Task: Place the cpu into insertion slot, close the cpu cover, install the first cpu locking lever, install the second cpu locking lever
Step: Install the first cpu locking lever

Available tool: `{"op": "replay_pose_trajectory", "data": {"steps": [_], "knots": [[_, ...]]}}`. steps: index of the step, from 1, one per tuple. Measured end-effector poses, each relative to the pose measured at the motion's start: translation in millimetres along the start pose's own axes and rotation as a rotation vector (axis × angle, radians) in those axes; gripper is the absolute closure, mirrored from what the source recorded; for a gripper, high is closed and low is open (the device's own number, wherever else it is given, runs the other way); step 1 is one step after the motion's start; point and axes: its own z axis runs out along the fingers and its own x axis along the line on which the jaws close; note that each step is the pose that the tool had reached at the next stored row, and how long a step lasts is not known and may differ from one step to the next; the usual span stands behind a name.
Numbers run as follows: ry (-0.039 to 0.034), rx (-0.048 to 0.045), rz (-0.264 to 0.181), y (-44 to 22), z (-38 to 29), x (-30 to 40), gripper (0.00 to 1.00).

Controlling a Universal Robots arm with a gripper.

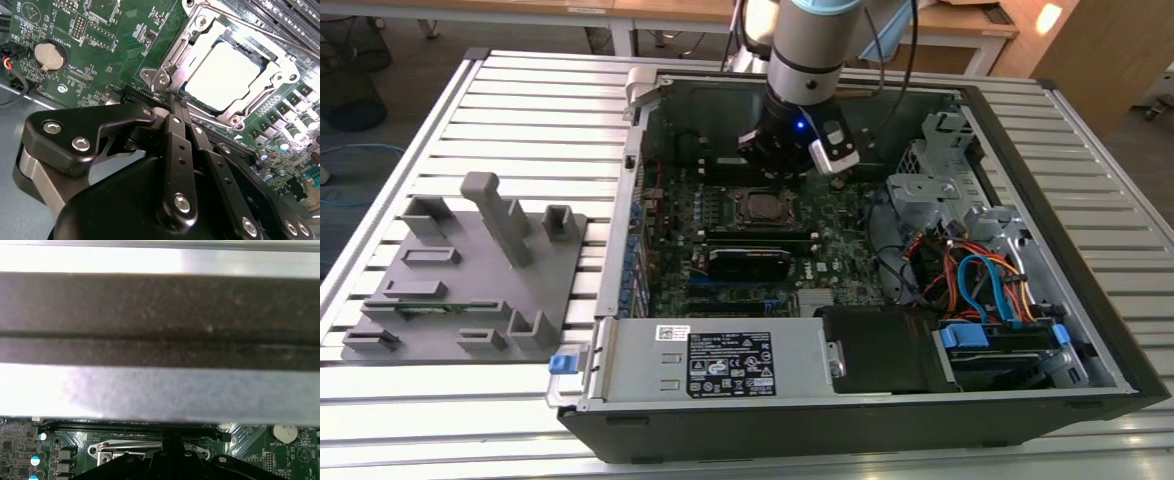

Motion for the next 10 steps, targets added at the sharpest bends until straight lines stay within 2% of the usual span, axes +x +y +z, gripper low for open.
{"op": "replay_pose_trajectory", "data": {"steps": [6, 10], "knots": [[0.0004, 0.0119, 0.000, -0.3, 2.0, -0.3, 0.90], [-0.0002, 0.0114, 0.000, -0.1, 1.8, -0.4, 0.90]]}}
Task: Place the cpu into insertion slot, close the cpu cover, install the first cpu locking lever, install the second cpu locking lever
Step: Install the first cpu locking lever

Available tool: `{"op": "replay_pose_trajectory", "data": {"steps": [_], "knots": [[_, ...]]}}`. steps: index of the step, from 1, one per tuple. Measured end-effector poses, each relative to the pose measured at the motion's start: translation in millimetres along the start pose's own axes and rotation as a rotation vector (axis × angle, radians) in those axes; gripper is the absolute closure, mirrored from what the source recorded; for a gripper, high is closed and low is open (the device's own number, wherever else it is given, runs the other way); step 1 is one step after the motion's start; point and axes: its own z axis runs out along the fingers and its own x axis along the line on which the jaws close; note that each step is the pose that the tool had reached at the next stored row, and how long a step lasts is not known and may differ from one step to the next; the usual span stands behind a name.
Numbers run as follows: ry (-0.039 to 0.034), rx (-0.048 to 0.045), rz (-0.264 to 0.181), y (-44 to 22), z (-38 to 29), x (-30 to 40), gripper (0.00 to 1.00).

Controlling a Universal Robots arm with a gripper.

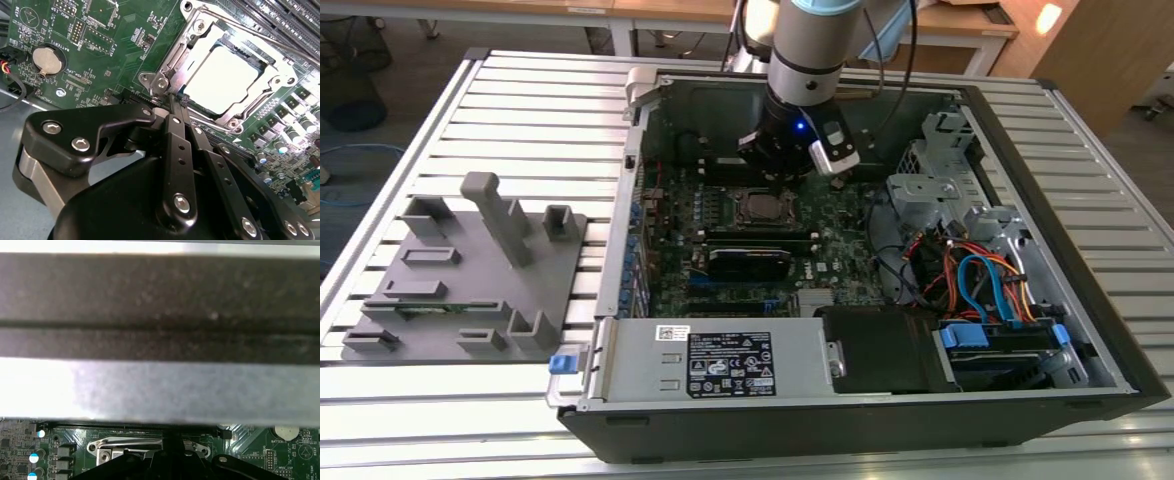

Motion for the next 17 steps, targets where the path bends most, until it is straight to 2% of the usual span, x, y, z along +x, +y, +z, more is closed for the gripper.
{"op": "replay_pose_trajectory", "data": {"steps": [12, 17], "knots": [[0.0002, 0.0005, 0.000, 0.3, -3.8, 0.1, 0.90], [0.0005, 0.0099, 0.000, 0.3, -3.4, 0.0, 0.90]]}}
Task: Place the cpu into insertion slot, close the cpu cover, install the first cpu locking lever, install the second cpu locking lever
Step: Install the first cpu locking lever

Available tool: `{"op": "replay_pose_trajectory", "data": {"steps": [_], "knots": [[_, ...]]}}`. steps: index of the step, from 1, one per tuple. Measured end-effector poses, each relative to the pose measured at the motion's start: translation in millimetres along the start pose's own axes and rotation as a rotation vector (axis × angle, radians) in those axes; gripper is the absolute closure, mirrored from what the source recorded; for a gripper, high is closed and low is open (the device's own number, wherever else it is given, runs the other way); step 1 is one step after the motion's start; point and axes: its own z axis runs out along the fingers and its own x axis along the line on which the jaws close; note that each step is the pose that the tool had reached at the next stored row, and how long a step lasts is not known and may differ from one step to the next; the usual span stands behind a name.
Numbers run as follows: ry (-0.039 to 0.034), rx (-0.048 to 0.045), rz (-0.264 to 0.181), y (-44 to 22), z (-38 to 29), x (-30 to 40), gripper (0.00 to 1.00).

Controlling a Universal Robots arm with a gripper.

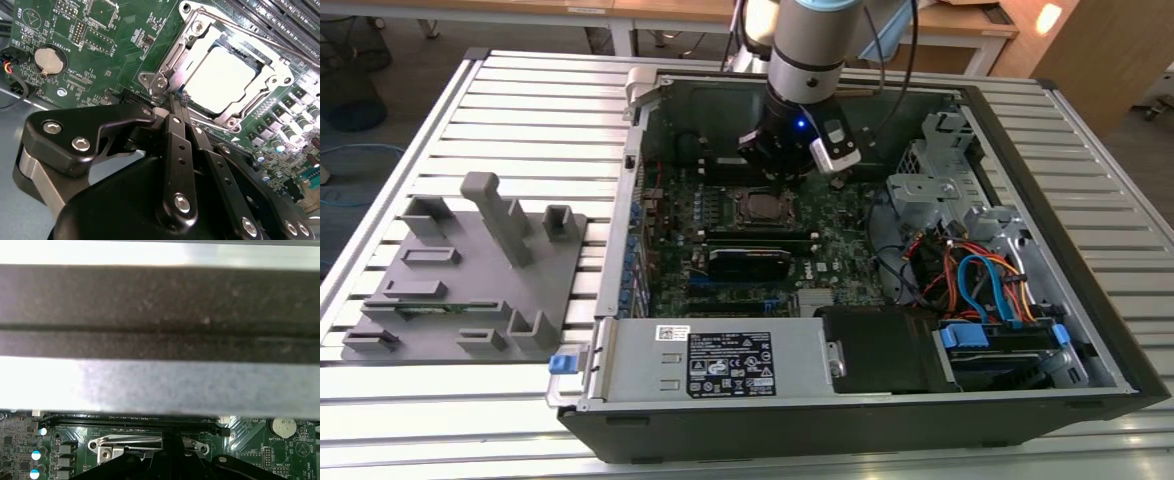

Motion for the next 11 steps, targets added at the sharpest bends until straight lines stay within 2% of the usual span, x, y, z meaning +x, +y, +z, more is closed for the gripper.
{"op": "replay_pose_trajectory", "data": {"steps": [6, 11], "knots": [[0.0008, 0.0190, 0.000, 0.0, 3.2, -0.1, 0.90], [0.0004, 0.0275, 0.000, 0.3, 4.9, -0.4, 0.90]]}}
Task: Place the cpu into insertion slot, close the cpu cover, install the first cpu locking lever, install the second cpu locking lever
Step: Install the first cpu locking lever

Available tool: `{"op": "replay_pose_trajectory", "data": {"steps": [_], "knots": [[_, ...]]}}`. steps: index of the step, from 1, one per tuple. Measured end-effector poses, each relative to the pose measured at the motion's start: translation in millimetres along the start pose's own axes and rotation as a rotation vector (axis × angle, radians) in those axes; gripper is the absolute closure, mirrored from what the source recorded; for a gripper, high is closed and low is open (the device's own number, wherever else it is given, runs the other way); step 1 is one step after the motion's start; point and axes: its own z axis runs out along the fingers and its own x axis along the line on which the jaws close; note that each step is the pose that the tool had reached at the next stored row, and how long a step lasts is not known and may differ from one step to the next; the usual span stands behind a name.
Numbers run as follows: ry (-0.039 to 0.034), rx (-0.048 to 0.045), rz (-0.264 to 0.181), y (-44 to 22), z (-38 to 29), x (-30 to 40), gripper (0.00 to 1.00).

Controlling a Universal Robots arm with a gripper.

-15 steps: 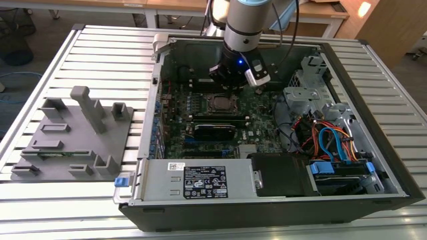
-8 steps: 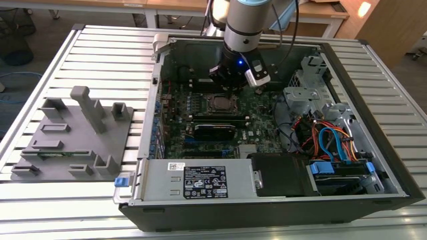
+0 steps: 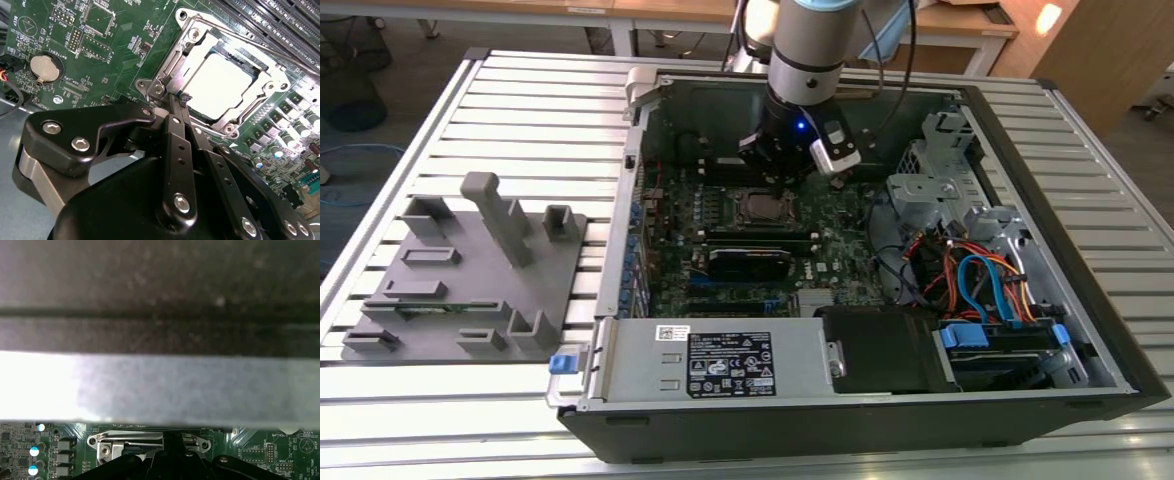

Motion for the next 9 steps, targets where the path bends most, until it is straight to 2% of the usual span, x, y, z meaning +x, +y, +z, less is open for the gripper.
{"op": "replay_pose_trajectory", "data": {"steps": [9], "knots": [[0.0015, 0.0032, 0.000, 2.2, 0.7, -0.3, 0.90]]}}
